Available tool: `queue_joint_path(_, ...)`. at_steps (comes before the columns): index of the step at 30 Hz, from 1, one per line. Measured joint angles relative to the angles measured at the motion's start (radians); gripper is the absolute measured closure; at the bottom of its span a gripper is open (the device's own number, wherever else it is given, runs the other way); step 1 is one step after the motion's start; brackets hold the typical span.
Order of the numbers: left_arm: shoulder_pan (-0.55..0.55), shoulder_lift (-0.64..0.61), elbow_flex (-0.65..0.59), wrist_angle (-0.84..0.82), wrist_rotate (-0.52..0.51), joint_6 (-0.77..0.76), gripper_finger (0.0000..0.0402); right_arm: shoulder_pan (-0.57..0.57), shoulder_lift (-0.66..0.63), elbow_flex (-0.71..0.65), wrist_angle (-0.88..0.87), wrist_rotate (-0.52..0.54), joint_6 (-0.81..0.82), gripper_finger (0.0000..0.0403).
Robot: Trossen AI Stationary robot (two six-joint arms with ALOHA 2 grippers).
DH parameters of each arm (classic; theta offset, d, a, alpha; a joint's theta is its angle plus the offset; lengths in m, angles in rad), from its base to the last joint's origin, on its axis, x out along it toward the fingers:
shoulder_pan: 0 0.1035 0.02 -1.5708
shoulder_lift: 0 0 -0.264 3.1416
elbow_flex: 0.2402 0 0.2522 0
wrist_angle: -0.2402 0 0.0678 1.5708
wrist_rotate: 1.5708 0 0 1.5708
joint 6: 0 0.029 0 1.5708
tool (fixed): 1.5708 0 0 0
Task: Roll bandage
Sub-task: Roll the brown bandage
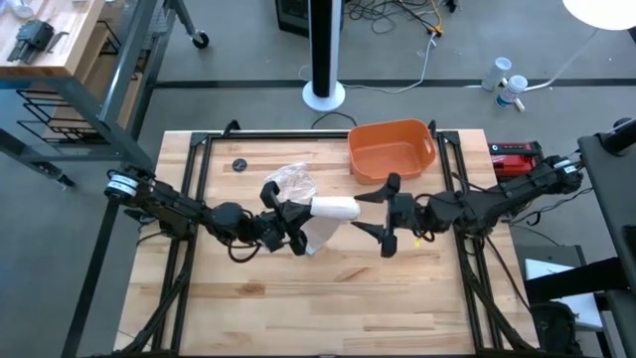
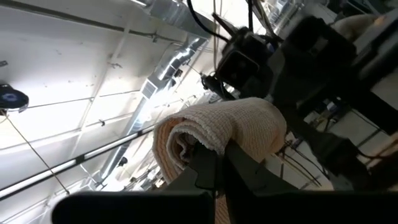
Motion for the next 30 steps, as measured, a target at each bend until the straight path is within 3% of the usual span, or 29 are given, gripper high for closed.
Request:
queue_joint_path(28, -0.002, 0.0, 0.051, -0.015, 0.002, -0.073, 0.0401, -0.033, 0.0, 0.001, 0.13, -0.082, -0.012, 0.0223)
queue_joint_path(30, -0.002, 0.0, 0.051, -0.015, 0.002, -0.076, 0.0401, -0.045, 0.0, 0.003, 0.127, -0.124, -0.004, 0.0238)
